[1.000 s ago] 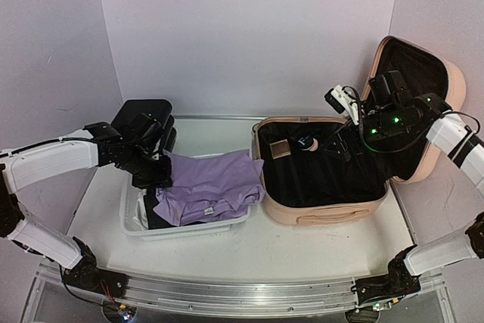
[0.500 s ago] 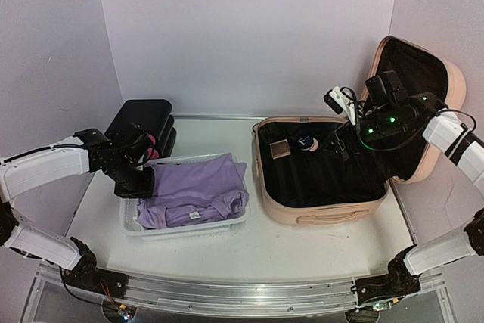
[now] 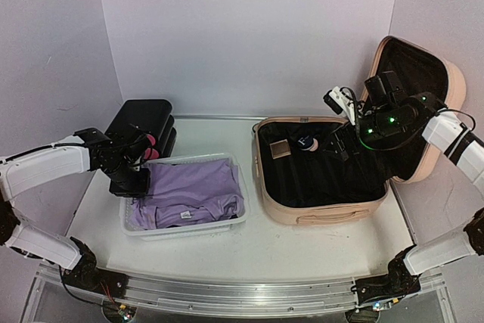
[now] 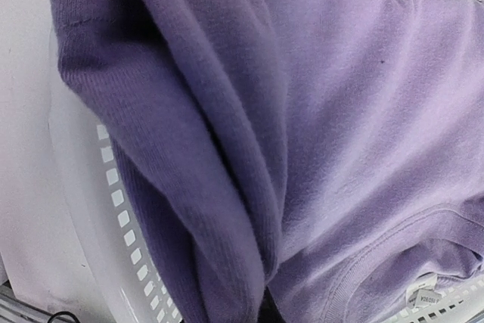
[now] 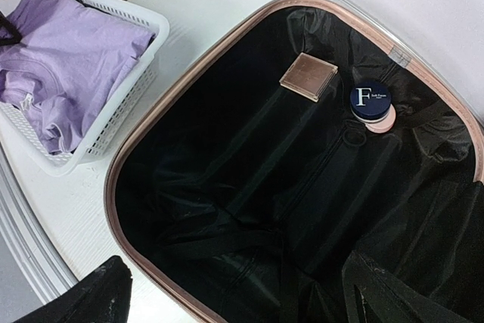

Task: Open, take out, and arrange the luggage

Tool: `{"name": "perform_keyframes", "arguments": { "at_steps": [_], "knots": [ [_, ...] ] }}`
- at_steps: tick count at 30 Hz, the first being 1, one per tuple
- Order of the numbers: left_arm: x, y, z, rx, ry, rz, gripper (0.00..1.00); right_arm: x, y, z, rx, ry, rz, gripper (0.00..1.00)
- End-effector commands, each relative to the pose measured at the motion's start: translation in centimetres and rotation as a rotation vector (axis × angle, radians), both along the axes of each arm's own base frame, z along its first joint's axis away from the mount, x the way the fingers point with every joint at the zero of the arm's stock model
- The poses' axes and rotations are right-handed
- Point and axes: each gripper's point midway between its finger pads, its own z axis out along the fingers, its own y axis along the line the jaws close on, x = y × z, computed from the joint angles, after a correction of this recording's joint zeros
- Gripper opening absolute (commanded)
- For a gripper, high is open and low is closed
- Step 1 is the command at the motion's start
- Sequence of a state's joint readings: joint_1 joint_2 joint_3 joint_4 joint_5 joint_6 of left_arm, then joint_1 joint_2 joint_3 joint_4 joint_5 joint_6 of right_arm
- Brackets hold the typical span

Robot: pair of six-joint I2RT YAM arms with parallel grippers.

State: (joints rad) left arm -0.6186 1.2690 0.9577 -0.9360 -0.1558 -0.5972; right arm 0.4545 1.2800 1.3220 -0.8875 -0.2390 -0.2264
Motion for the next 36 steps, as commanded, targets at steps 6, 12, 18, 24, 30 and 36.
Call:
{"name": "perform_keyframes", "arguments": {
  "at_steps": [6,12,18,24,30,36],
  "knots": [
    [-0.5,3.3,-0.2,0.153,0.013,0.061,0.31,0.6,0.3,1.6,0.022,-0.038,-0.015,0.98],
    [-1.6,6.9,7.3,0.167,-0.136,0.220,0.76,2.5,-5.8,1.1,-0.167,-0.043,-0.371,0.98],
    [-1.6,6.6,19.6,-0.120,-0.506,0.185,0.90,1.6,-9.5,1.6,-0.156,-0.013,-0.568,0.98],
    [-1.0,4.5,26.6,-0.231,-0.686,0.033,0.97,1.1,-10.5,1.6,-0.044,0.071,-0.629,0.98],
    [-0.6,3.3,30.5,-0.266,-0.787,-0.064,1.00,0.2,-9.6,2.8,0.003,0.103,-0.576,0.98],
    [0.2,3.0,33.7,-0.259,-0.873,-0.083,0.99,-0.8,-9.1,4.9,0.044,0.088,-0.536,0.98]
  ]
}}
